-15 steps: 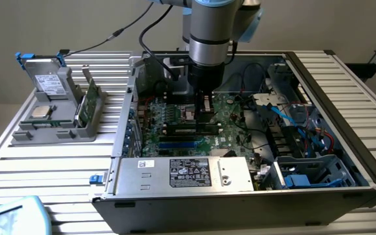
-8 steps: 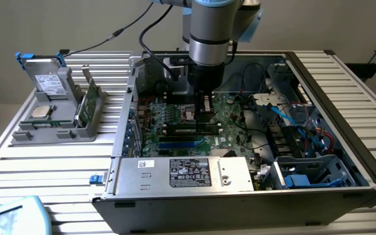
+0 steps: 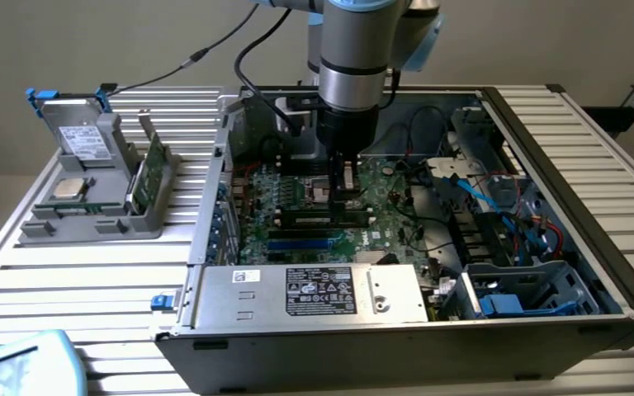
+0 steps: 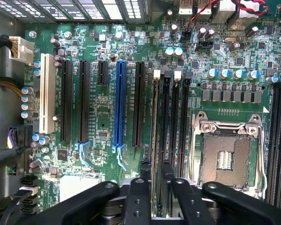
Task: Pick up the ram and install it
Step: 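Press down the ram until it locks into place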
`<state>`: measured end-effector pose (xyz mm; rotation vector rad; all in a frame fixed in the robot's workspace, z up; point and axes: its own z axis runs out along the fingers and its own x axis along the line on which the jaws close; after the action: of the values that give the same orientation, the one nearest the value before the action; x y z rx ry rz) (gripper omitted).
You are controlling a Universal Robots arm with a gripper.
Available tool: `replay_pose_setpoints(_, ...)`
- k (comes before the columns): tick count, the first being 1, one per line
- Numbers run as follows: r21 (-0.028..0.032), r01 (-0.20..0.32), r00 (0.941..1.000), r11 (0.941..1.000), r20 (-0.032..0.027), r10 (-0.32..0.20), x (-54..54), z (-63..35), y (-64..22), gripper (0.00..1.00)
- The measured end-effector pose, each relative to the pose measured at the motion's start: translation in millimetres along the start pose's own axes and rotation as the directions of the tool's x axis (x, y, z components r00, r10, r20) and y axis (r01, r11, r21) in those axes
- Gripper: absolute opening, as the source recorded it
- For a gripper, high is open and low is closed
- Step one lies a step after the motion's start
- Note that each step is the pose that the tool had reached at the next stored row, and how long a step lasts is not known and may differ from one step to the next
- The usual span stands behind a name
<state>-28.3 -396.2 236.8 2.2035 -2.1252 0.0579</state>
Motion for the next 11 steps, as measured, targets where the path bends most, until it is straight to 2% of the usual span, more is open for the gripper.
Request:
replay_pose_setpoints(2, -0.0001, 0.0, 1.0, 1.0, 0.0, 0.0, 0.0, 0.0, 0.0, 0.13)
replay_pose_setpoints(3, 0.0, 0.0, 1.0, 1.0, 0.0, 0.0, 0.0, 0.0, 0.0, 0.11)
replay_pose_setpoints(6, 0.0, 0.0, 1.0, 1.0, 0.0001, 0.0, 0.1, 0.0, -2.1, 0.11)
replay_pose_setpoints(11, 0.0, 0.001, 1.0, 1.0, 0.0001, -0.001, 0.5, -0.3, -12.7, 0.11)
